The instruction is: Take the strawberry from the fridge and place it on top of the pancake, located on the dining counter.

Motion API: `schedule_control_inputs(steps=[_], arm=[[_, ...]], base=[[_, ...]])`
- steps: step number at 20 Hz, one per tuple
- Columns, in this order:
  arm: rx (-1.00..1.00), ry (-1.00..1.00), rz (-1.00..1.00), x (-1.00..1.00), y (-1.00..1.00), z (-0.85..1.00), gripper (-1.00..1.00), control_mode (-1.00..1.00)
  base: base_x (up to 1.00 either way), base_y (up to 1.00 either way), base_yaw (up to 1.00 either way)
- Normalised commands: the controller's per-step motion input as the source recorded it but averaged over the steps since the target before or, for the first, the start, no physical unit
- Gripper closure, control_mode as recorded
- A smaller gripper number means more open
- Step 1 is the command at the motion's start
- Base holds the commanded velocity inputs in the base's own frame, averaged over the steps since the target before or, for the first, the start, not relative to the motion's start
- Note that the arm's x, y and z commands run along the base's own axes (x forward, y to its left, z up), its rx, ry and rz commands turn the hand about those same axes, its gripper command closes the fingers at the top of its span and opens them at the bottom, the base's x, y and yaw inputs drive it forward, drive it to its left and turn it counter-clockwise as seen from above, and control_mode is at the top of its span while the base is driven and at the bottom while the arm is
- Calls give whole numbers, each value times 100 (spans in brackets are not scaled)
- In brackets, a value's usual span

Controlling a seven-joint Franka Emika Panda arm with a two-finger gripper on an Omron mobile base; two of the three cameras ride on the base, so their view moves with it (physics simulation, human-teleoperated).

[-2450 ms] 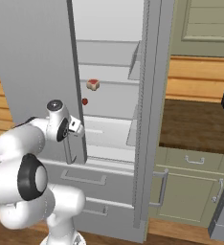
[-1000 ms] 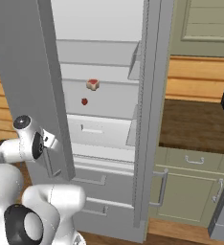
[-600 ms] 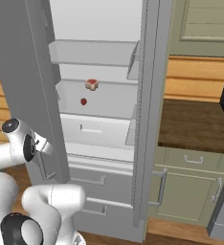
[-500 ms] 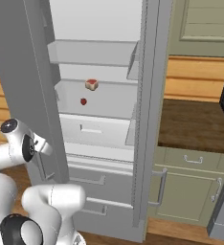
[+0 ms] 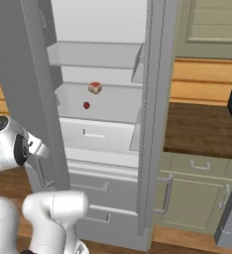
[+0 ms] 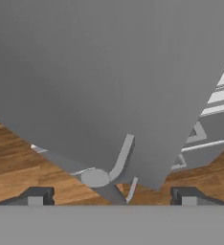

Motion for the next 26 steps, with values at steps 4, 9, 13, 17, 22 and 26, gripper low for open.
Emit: schedule_control_inputs(steps=[4,9,13,17,22,26], arm=[[0,-4,-2,-57,-21,56,-100,-100],[1,-6,-5,-73,-38,24,-100,-100],[4,-10,-4,-83,-60,6,-100,-100],[2,-7,-2,-45,-74,1,-100,-100],[9,-11,0,-36,-83,-4,-100,-100],[15,-11,0,-1,-69,-7,-100,-100]], base=[[0,0,0],[0,0,0],[0,0,0],[0,0,0],[0,0,0],[0,0,0]])
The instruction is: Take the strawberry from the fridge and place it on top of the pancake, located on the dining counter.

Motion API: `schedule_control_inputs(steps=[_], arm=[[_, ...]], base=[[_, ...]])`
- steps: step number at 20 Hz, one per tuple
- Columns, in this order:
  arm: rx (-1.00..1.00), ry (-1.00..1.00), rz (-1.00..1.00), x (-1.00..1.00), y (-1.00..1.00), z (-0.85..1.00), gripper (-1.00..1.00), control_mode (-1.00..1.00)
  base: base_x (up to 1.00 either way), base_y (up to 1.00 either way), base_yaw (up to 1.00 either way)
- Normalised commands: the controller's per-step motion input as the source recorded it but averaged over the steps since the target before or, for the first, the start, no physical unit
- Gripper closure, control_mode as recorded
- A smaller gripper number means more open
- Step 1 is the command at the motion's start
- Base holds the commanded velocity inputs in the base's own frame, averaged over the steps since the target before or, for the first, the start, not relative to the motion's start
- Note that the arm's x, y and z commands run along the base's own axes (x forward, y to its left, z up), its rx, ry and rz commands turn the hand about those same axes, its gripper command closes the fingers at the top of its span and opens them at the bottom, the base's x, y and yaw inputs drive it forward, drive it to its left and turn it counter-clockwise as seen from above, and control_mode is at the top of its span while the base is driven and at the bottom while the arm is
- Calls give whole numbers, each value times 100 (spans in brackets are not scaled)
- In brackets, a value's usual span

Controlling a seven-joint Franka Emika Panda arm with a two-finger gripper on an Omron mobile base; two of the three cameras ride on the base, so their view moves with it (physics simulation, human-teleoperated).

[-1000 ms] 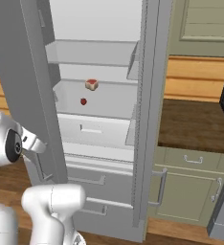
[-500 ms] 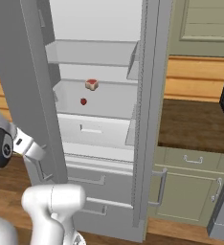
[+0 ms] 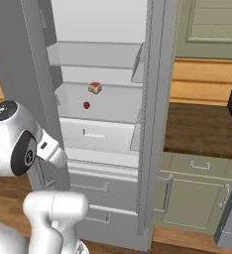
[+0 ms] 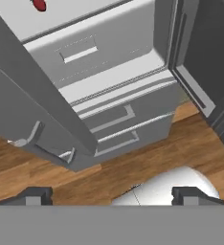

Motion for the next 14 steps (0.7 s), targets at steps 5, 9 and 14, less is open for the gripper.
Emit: schedule_control_inputs(steps=[5,9,14], arm=[[22,-17,0,45,-26,-17,-100,-100],[23,-12,0,58,-5,-17,-100,-100],[15,-2,1,39,-2,-39,-100,-100]], base=[[0,0,0],[0,0,0],[0,0,0]])
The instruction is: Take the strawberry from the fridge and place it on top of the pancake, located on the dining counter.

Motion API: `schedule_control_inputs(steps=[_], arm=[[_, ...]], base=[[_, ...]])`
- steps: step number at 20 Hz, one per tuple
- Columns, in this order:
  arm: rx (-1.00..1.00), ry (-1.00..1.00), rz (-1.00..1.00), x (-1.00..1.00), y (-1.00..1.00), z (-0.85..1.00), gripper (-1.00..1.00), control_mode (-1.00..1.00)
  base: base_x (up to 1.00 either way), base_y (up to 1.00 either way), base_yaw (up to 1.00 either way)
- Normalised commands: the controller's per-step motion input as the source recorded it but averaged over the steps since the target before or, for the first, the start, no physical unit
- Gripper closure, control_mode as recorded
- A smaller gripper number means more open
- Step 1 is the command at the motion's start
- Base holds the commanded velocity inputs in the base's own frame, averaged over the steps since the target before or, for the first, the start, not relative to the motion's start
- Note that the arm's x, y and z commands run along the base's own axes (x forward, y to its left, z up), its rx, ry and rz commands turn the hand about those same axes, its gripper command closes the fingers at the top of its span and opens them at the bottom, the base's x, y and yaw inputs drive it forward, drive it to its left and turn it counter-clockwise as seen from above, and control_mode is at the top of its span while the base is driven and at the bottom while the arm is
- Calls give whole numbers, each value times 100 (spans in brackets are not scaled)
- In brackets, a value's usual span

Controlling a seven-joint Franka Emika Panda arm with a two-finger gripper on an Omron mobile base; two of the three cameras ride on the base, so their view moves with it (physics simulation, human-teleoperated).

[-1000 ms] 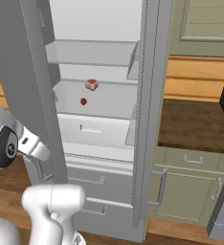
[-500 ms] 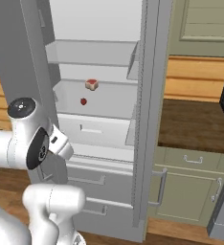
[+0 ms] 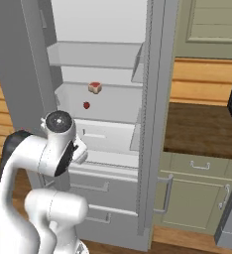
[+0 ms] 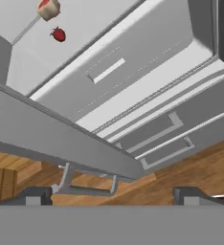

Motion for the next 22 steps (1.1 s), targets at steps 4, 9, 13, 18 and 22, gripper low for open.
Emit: schedule_control_inputs(steps=[4,9,13,18,22], arm=[[13,0,3,28,-12,-39,-100,-100],[19,-2,4,51,-2,-18,-100,-100],[18,0,4,57,0,-2,-100,-100],[18,0,9,53,0,0,-100,-100],[16,0,8,60,0,0,-100,-100]], base=[[0,0,0],[0,0,0],[0,0,0],[0,0,0],[0,0,0]])
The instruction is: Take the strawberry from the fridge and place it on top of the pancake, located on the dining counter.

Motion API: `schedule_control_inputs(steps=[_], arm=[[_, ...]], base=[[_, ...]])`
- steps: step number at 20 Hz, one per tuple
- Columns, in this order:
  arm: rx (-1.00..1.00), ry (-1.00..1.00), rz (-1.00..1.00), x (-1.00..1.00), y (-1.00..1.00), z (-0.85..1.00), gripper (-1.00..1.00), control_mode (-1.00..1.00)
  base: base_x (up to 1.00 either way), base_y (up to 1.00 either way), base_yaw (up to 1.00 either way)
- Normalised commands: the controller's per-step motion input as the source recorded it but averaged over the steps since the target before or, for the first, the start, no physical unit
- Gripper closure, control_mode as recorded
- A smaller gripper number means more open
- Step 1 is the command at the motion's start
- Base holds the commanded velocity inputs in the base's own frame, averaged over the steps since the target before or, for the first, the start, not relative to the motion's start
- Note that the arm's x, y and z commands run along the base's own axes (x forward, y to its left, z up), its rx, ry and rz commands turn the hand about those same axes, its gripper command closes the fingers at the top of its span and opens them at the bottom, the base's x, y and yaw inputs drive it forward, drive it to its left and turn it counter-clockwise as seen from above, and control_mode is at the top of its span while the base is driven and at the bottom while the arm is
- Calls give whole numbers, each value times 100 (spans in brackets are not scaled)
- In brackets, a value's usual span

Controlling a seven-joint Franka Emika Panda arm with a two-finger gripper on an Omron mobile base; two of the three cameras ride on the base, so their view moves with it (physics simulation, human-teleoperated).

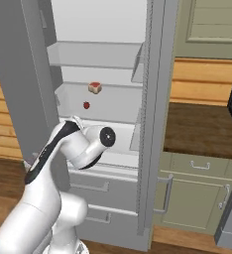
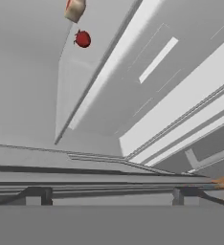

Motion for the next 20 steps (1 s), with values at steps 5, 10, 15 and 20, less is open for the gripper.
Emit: schedule_control_inputs(steps=[5,10,15,20], arm=[[12,1,5,54,10,0,-100,-100],[10,2,1,39,31,0,-100,-100],[6,2,0,19,37,0,-100,-100],[4,0,1,0,39,0,-100,-100]], base=[[0,0,0],[0,0,0],[0,0,0],[0,0,0]])
